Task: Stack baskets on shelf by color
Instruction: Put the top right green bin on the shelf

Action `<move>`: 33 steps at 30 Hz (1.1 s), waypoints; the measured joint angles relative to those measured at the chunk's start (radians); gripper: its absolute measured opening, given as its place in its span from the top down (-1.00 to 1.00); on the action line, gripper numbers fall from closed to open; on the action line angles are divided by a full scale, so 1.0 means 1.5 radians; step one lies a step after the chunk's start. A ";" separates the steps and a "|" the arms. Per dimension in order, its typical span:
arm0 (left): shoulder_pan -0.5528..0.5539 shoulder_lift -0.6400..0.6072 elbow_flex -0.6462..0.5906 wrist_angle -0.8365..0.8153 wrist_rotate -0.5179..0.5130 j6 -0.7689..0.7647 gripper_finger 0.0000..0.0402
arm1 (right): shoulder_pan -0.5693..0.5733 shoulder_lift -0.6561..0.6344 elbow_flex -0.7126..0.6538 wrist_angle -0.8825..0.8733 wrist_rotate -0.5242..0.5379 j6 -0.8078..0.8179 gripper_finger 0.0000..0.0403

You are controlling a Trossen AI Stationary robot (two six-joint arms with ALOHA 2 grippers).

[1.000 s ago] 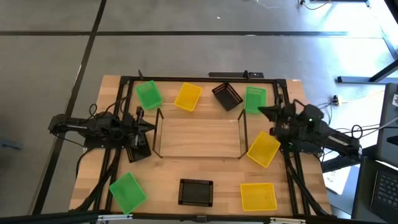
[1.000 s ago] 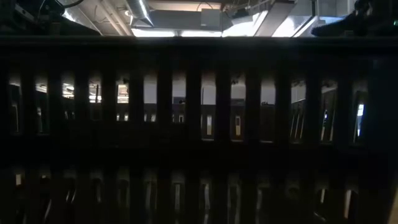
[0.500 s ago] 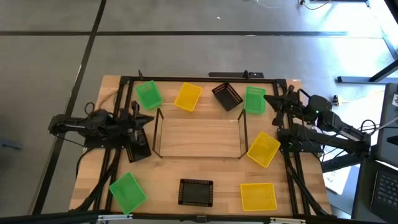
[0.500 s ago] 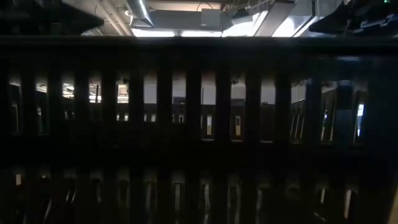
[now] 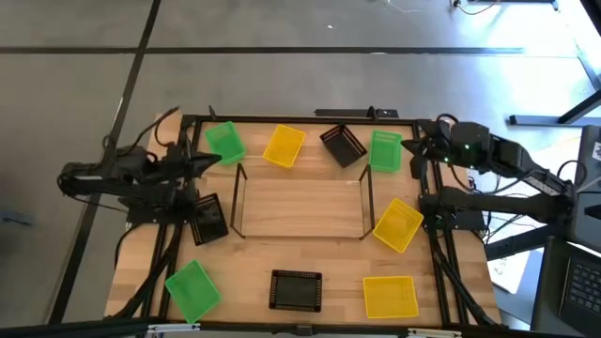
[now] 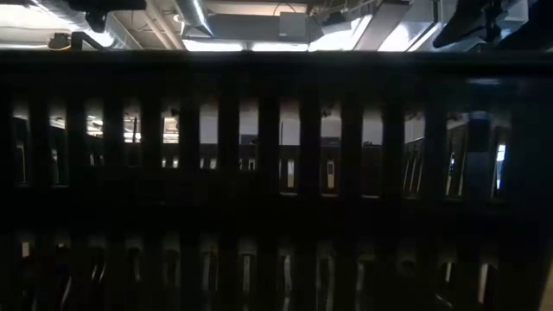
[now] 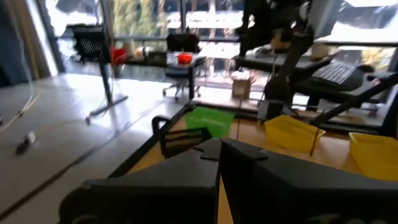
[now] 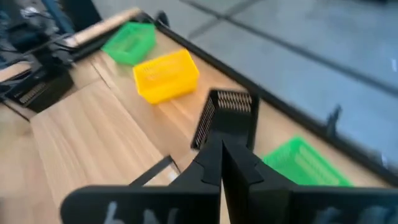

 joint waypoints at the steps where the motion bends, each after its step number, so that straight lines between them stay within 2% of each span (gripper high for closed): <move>1: 0.000 0.024 0.023 -0.032 -0.007 -0.019 1.00 | 0.000 0.019 0.020 -0.024 0.001 0.026 1.00; 7: 0.000 0.156 0.142 -0.150 -0.024 -0.100 1.00 | -0.019 0.126 0.105 -0.173 0.000 0.247 1.00; 10: 0.000 0.202 0.187 -0.183 -0.029 -0.130 1.00 | -0.042 0.164 0.116 -0.232 -0.004 0.305 1.00; 16: 0.000 0.250 0.238 -0.259 -0.040 -0.200 1.00 | -0.100 0.227 0.114 -0.292 -0.061 0.253 0.96; 20: 0.000 0.253 0.241 -0.263 -0.038 -0.205 1.00 | -0.133 0.261 0.114 -0.290 -0.065 0.221 0.88; 33: 0.001 0.253 0.241 -0.263 -0.031 -0.206 1.00 | -0.274 0.381 0.113 -0.286 -0.066 0.182 0.39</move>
